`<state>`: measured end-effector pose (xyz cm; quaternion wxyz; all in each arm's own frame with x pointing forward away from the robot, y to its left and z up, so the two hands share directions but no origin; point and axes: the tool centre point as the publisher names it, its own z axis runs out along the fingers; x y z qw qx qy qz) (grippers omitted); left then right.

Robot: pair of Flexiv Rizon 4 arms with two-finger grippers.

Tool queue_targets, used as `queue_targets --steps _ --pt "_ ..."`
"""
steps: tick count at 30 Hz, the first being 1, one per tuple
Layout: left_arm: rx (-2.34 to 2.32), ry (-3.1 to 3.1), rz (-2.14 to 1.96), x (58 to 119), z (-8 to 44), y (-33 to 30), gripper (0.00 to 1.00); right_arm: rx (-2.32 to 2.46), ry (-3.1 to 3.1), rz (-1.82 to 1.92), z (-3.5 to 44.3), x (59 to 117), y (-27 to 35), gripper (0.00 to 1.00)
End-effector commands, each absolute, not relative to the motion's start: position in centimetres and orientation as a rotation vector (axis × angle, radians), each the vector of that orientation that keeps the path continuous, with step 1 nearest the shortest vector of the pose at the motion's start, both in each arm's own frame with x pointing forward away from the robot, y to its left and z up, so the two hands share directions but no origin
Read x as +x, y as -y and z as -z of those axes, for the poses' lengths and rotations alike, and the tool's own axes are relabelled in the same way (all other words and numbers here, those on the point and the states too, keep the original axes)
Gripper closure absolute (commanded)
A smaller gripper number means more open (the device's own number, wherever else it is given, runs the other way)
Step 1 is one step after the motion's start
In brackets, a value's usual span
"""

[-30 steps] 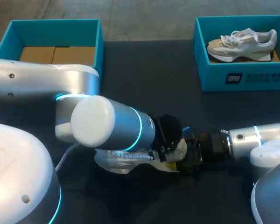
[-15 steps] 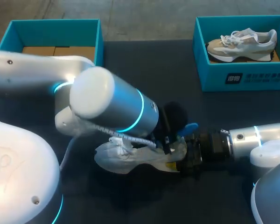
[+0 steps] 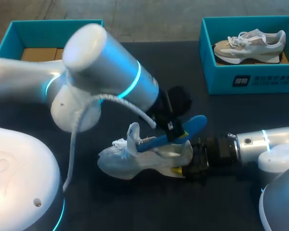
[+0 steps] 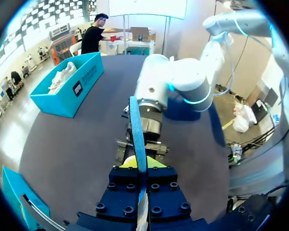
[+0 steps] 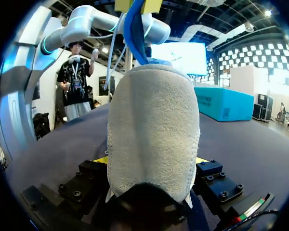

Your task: Take the shoe out of the shoebox, open the shoe tongue, remove and reinsert the insole, then place the shoe into the shoebox

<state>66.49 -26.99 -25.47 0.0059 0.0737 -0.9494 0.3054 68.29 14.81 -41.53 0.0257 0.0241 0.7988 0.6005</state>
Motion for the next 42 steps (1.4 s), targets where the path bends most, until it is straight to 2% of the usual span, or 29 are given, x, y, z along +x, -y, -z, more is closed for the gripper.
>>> queue_targets --steps 1,25,42 --pt "0.090 2.774 -1.003 66.9 23.6 25.1 1.00 0.077 -2.472 -1.852 41.7 68.2 -15.0 1.00" --pt "-0.090 2.437 -1.363 63.0 12.5 23.5 1.00 0.077 -2.472 -1.852 41.7 68.2 -15.0 1.00" --pt "-0.090 2.437 -1.363 63.0 12.5 23.5 1.00 0.077 -2.472 -1.852 41.7 68.2 -15.0 1.00"
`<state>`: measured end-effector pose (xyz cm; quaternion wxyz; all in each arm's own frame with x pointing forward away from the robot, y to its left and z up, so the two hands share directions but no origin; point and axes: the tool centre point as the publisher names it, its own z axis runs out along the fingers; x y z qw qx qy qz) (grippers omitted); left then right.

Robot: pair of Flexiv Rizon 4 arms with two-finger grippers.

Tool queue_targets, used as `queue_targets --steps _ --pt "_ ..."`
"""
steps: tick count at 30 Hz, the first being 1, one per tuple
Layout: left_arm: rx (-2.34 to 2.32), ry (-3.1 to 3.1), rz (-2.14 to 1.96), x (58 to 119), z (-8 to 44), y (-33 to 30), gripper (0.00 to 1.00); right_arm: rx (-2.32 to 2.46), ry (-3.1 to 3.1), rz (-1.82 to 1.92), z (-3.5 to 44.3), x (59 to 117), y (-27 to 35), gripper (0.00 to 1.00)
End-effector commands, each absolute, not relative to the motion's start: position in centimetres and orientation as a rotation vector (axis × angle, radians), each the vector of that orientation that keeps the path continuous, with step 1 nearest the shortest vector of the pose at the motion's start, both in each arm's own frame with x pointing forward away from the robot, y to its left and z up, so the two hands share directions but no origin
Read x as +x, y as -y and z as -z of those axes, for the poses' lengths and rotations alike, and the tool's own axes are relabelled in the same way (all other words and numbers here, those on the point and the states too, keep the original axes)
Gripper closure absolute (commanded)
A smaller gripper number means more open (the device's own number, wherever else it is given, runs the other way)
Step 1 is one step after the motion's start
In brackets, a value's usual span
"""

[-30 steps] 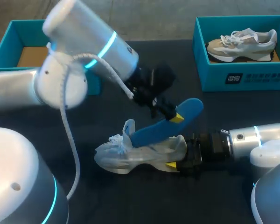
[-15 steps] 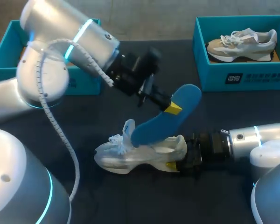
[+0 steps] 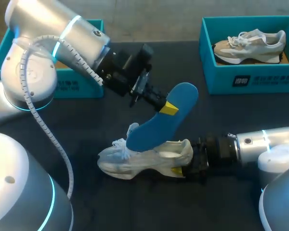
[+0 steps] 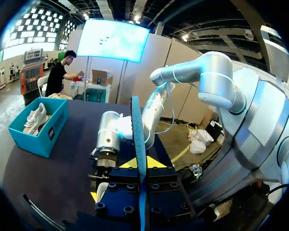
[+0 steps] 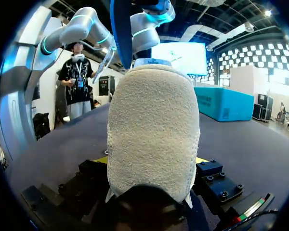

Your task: Take the shoe out of the shoebox, open the shoe tongue, remove and reinsert the insole, then place the shoe into the shoebox

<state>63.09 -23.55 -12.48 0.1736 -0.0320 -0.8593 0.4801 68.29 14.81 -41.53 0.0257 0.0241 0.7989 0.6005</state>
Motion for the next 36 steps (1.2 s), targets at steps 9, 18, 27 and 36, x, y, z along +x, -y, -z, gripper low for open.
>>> queue_targets --steps 9,18,27,36 --pt "-0.123 2.408 -1.415 62.7 11.3 23.6 1.00 0.077 -2.472 -1.852 41.7 68.2 -15.0 1.00" --pt "-0.095 2.255 -1.640 61.0 7.0 22.3 1.00 0.077 -2.472 -1.852 41.7 68.2 -15.0 1.00" --pt "-0.018 2.208 -1.729 59.8 2.0 22.6 1.00 0.077 -2.472 -1.852 41.7 68.2 -15.0 1.00" --pt "-0.018 2.208 -1.729 59.8 2.0 22.6 1.00 0.077 -2.472 -1.852 41.7 68.2 -15.0 1.00"
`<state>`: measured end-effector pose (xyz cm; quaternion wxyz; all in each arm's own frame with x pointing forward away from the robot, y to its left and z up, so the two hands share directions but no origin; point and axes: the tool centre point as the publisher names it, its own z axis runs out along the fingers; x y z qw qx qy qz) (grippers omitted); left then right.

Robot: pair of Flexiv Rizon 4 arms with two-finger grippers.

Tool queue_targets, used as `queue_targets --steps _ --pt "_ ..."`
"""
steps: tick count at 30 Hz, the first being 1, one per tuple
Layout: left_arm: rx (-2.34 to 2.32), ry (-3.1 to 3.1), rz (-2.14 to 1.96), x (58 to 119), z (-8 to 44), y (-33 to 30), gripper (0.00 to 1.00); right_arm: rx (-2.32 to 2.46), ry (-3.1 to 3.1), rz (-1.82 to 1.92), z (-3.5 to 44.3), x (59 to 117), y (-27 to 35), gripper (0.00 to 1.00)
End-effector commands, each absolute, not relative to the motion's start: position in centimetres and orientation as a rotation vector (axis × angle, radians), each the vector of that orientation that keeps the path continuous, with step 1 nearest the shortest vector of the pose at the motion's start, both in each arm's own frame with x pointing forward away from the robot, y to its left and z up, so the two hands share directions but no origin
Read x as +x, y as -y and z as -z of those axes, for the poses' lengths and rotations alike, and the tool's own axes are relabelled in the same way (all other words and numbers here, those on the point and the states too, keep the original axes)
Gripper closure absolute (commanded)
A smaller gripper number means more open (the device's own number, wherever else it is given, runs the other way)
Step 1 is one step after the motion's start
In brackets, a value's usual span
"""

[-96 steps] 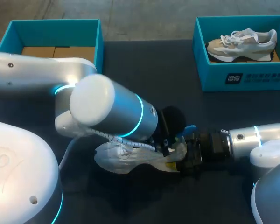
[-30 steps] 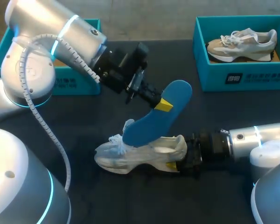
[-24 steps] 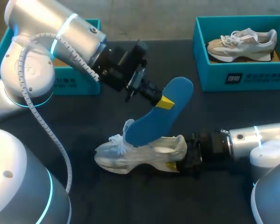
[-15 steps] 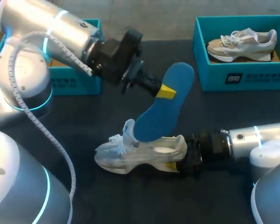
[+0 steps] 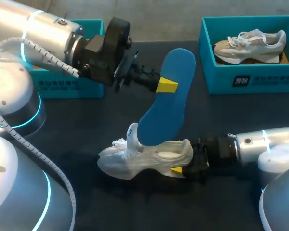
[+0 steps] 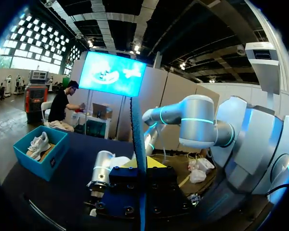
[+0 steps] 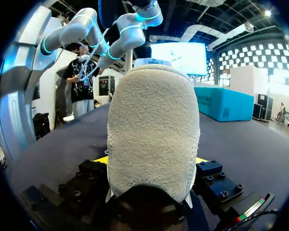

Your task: Take the shoe out of the shoebox, open the shoe tongue, remove and reinsert the insole, then place the shoe into the shoebox

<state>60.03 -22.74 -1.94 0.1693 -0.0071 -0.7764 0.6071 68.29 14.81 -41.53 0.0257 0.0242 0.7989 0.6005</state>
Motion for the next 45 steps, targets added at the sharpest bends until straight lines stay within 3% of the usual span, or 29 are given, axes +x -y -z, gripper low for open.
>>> queue_targets --steps 1,10,28,45 --pt "-0.018 2.208 -1.729 59.8 2.0 22.6 1.00 0.077 -2.472 -1.852 41.7 68.2 -15.0 1.00" --pt "0.034 2.112 -1.820 59.0 1.7 22.1 1.00 0.077 -2.472 -1.852 41.7 68.2 -15.0 1.00" --pt "0.065 2.029 -1.874 55.8 -5.6 16.9 1.00 0.077 -2.472 -1.852 41.7 68.2 -15.0 1.00" --pt "0.071 1.993 -1.895 55.4 -8.0 15.7 1.00 0.077 -2.472 -1.852 41.7 68.2 -15.0 1.00"
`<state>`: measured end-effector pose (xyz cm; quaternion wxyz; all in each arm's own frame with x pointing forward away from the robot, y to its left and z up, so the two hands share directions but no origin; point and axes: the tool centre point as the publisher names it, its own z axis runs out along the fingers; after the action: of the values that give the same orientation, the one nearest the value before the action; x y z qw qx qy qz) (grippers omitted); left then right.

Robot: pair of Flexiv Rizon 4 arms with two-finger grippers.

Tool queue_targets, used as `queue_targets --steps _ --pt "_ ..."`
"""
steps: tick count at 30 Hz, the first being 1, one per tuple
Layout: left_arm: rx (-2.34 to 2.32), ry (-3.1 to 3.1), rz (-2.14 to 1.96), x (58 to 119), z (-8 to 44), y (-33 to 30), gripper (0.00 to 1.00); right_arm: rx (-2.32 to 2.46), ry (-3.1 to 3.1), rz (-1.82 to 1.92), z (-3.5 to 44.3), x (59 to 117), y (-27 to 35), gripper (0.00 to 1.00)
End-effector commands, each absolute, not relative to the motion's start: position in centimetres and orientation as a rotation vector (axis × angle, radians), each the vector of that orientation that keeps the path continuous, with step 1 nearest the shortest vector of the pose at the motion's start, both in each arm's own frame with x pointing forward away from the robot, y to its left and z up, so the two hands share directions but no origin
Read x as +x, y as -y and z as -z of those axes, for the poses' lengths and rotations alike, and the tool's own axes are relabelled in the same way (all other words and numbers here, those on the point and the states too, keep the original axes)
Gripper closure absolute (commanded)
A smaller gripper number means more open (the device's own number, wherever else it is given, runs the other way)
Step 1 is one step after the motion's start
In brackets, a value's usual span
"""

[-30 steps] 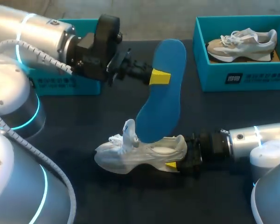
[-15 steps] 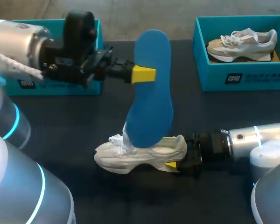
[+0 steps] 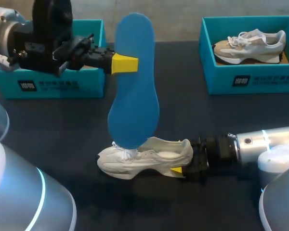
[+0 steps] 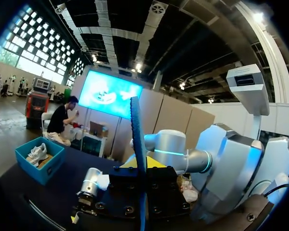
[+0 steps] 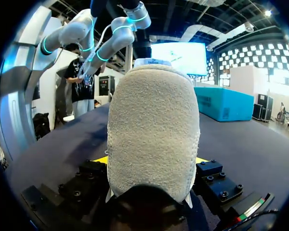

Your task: Take the shoe out of the shoebox, open the shoe tongue, remove and reinsert the insole, then place the shoe into the shoebox

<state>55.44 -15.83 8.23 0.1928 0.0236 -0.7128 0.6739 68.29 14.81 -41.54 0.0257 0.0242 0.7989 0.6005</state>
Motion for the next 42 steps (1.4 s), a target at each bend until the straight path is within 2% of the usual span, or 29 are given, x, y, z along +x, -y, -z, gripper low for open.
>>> queue_targets --steps 1,29,30,31,32,33,34,42 --pt "0.078 1.996 -1.894 55.4 -8.0 15.7 1.00 0.077 -2.472 -1.852 41.7 68.2 -15.0 1.00" --pt "0.118 1.980 -1.853 55.2 -9.4 15.8 1.00 0.077 -2.472 -1.852 41.7 68.2 -15.0 1.00" --pt "0.118 1.980 -1.853 55.2 -9.4 15.8 1.00 0.075 -2.474 -1.848 41.6 68.1 -14.9 0.97" --pt "0.118 1.980 -1.853 55.2 -9.4 15.8 1.00 0.075 -2.467 -1.850 41.6 68.1 -14.8 0.83" --pt "0.118 1.980 -1.853 55.2 -9.4 15.8 1.00 0.076 -2.464 -1.852 41.5 68.0 -14.8 0.61" --pt "0.118 1.980 -1.853 55.2 -9.4 15.8 1.00 0.068 -2.473 -1.846 41.5 68.0 -14.7 0.08" --pt "0.118 1.980 -1.853 55.2 -9.4 15.8 1.00 0.067 -2.476 -1.843 41.5 68.0 -14.7 0.00" --pt "0.118 1.980 -1.853 55.2 -9.4 15.8 1.00 0.053 -2.551 -1.752 41.0 67.7 -14.1 0.00"
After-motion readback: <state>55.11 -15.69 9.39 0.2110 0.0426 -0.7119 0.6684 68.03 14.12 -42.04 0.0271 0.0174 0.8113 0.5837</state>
